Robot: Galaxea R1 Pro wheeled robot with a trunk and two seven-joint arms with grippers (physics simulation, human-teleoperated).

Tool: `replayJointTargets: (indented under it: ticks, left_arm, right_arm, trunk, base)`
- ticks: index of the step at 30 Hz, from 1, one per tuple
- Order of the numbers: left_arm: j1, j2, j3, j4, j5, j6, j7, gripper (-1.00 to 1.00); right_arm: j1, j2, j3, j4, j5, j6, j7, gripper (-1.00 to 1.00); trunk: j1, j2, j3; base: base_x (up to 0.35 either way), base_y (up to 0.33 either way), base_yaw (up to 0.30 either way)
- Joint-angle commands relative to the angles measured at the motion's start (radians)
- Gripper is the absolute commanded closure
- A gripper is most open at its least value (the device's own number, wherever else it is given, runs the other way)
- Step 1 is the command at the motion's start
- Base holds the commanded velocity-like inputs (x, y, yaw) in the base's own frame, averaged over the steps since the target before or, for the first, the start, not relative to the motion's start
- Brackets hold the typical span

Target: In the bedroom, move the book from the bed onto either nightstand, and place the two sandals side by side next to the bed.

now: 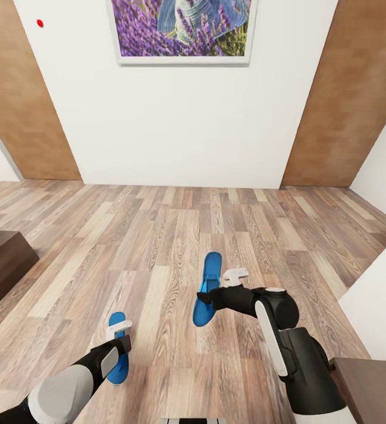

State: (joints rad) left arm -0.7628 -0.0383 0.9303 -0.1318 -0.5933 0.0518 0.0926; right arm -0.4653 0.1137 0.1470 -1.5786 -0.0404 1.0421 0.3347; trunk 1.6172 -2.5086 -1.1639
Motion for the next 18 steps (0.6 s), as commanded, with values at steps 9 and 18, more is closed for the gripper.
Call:
replayJointTargets:
  ticks: [9,18]
  left_arm:
    - [-0.010,-0.001,0.004,0.000,-0.009,0.007,0.006,1.00]
    - [-0.008,-0.001,0.004,0.001,-0.010,-0.004,0.004,1.00]
  right_arm:
    - [0.009,-0.017,-0.001,-0.003,-0.003,0.005,-0.002,1.00]
    - [0.010,-0.021,0.000,-0.003,-0.004,0.005,-0.001,1.00]
  trunk:
    - [-0.004,0.002,0.034]
    - [-0.008,0.004,0.069]
  base:
    - [0.000,0.000,0.000]
    - [0.000,0.000,0.000]
